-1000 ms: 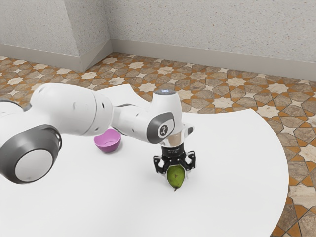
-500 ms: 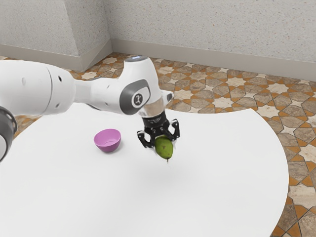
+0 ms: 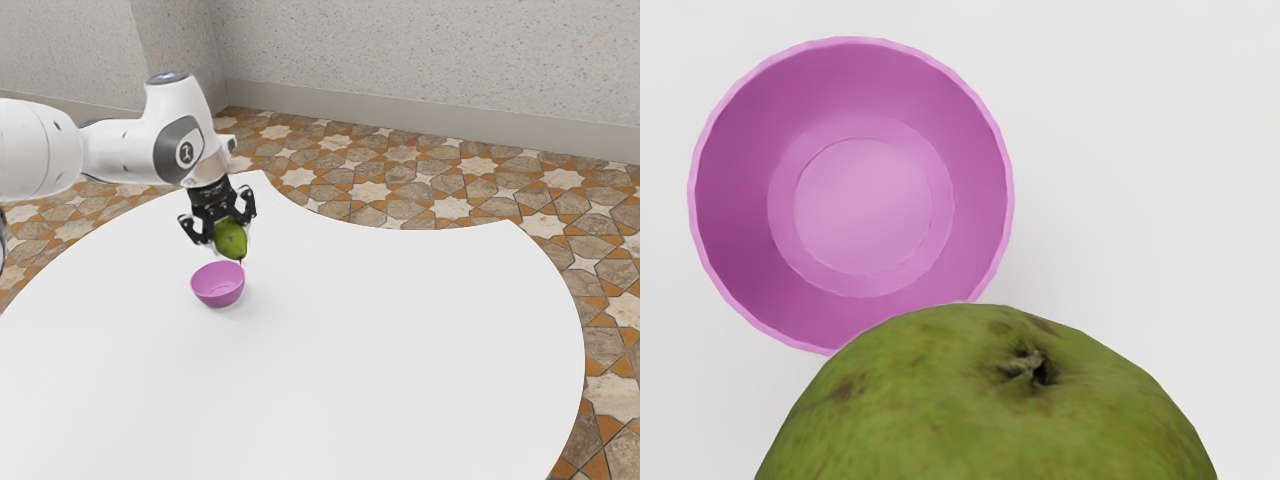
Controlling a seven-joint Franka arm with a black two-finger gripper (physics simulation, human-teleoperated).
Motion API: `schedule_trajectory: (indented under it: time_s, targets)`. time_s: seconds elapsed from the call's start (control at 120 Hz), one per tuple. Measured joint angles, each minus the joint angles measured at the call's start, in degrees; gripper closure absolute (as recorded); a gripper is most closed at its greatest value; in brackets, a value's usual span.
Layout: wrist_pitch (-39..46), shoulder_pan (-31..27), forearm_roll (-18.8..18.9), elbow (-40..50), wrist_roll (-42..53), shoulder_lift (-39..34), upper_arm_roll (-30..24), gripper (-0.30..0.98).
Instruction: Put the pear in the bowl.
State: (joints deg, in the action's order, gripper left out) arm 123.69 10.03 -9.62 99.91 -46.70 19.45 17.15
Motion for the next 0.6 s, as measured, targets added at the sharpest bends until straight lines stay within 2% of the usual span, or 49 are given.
schedule_trajectory:
  time_s: [0.233, 0.408, 0.6]
  targets:
    - [0.1, -4.0, -0.1, -4.4, 0.6, 7.9, 0.1, 0.39]
    - [0.3, -5.2, -0.3, -4.8, 0.8, 10.4, 0.0, 0.39]
    - [0.5, -5.2, -0.6, -4.8, 1.4, 10.0, -0.2, 0.17]
